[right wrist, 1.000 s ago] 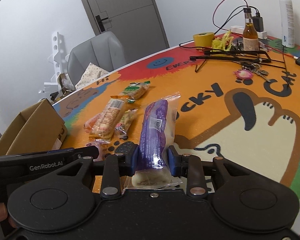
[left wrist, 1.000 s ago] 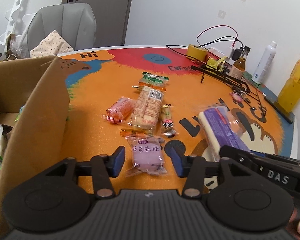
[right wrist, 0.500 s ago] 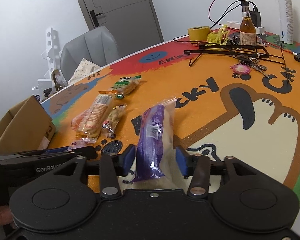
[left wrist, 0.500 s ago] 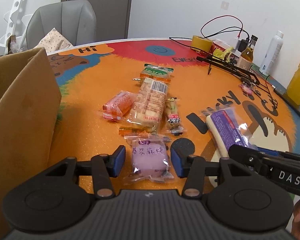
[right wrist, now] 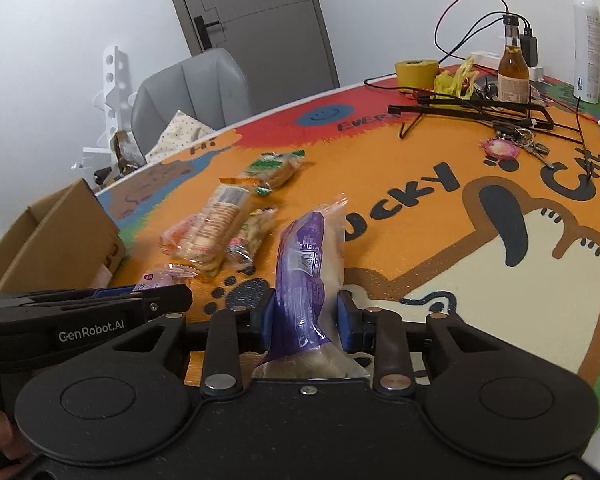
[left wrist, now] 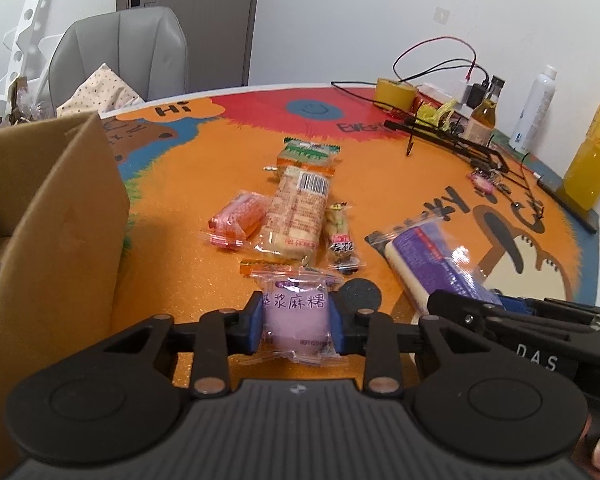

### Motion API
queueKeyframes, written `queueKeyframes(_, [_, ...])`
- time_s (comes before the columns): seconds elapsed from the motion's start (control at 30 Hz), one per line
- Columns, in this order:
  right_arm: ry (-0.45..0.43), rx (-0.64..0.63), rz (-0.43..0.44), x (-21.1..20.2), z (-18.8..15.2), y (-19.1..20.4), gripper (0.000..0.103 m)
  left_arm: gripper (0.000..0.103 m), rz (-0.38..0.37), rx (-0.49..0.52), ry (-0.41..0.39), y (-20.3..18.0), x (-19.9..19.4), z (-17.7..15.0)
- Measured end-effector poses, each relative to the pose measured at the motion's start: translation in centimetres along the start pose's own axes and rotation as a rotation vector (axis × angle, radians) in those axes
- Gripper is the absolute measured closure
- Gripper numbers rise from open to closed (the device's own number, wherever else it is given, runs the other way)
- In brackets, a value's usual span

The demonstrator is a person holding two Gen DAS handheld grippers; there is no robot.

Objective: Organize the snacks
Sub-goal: 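Lift the pink pack with the left tool while the right tool lifts the purple bag, then carry both snacks over the box and release them inside with both tools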

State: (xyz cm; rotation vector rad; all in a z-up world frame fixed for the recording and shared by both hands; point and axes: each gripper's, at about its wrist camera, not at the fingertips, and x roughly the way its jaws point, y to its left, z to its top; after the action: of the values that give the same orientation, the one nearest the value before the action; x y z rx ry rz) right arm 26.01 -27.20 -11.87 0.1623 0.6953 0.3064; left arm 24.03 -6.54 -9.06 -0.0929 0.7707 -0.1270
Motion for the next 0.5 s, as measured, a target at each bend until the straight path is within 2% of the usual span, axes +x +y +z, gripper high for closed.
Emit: queueKeyframes(0.5, [-0.1,-0.027,0.038,-4.1,0.8,3.3,0.075,0.071,-0.018,-0.013,-0.095,1.0,-5.9,0.2])
